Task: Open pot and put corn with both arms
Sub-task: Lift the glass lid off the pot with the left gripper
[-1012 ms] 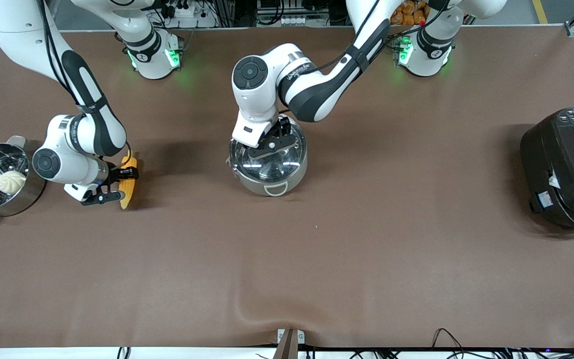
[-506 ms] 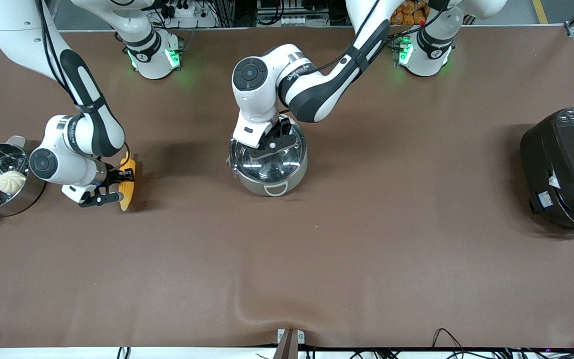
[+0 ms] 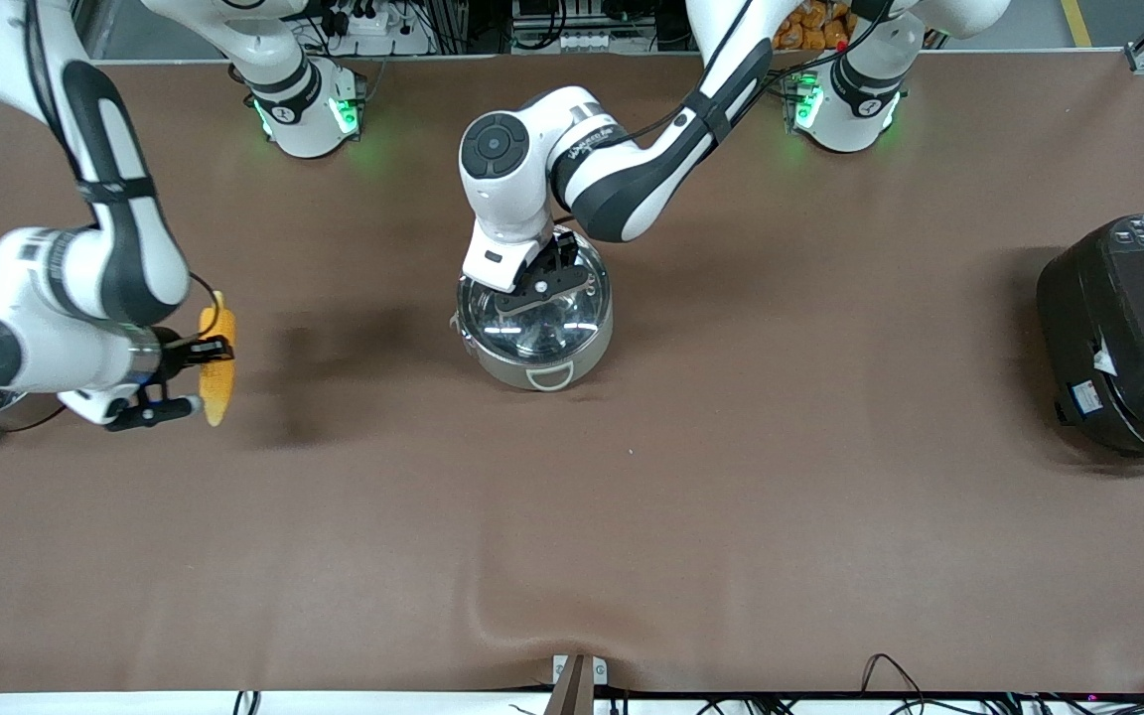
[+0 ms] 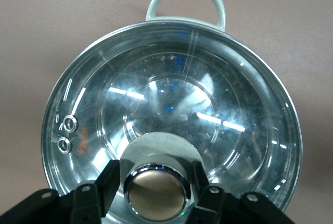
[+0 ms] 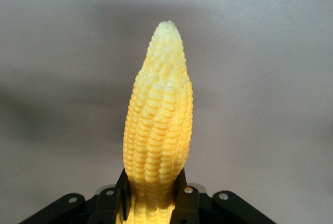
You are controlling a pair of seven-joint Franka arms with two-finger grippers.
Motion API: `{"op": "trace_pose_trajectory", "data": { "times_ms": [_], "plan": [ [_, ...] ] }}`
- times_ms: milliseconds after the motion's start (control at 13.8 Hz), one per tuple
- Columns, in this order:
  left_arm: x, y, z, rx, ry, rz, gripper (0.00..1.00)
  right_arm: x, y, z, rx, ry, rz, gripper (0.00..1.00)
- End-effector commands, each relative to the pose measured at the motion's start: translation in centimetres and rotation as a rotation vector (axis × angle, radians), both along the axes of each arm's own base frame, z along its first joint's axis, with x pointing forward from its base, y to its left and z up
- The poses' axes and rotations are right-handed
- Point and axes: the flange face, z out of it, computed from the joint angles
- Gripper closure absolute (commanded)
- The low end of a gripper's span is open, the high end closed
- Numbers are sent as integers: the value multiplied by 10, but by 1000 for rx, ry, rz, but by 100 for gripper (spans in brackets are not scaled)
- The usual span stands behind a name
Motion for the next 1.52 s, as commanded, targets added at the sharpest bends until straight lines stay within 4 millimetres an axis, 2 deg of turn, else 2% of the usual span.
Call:
{"op": "trace_pose_trajectory", "data": {
  "times_ms": [0,145,217,361,506,651,795,940,1084,1229,1373,1446],
  "plan": [
    [-3,-1,1,2,11,18,47,15,6,51,-2,-4,-35,72],
    [-3,-1,1,2,11,16,55,20,22,77,-16,-29,-53,72],
    [-3,-1,1,1,12,15,65,21,32,86,-27,-31,-73,72],
    [-4,-2,3,-11,23,18,97,22,52,98,-39,-30,-93,72],
    [0,2,14,-17,18,24,100,20,60,104,-2,-24,-125,72],
    [7,12,38,-24,4,31,100,22,65,115,13,-27,-142,72],
    [21,33,77,-40,-9,60,100,21,68,121,12,-21,-137,72],
    [35,63,115,-32,-8,56,100,21,79,132,-1,-17,-176,72],
    [52,103,144,-9,12,17,100,21,105,144,17,-16,-230,72],
    [76,144,170,-11,1,30,100,17,141,148,1,-10,-274,72],
    [107,197,177,2,28,25,100,8,190,147,-23,-6,-314,72],
    [120,222,169,13,49,43,100,5,214,146,-18,-9,-342,72]
  ]
}}
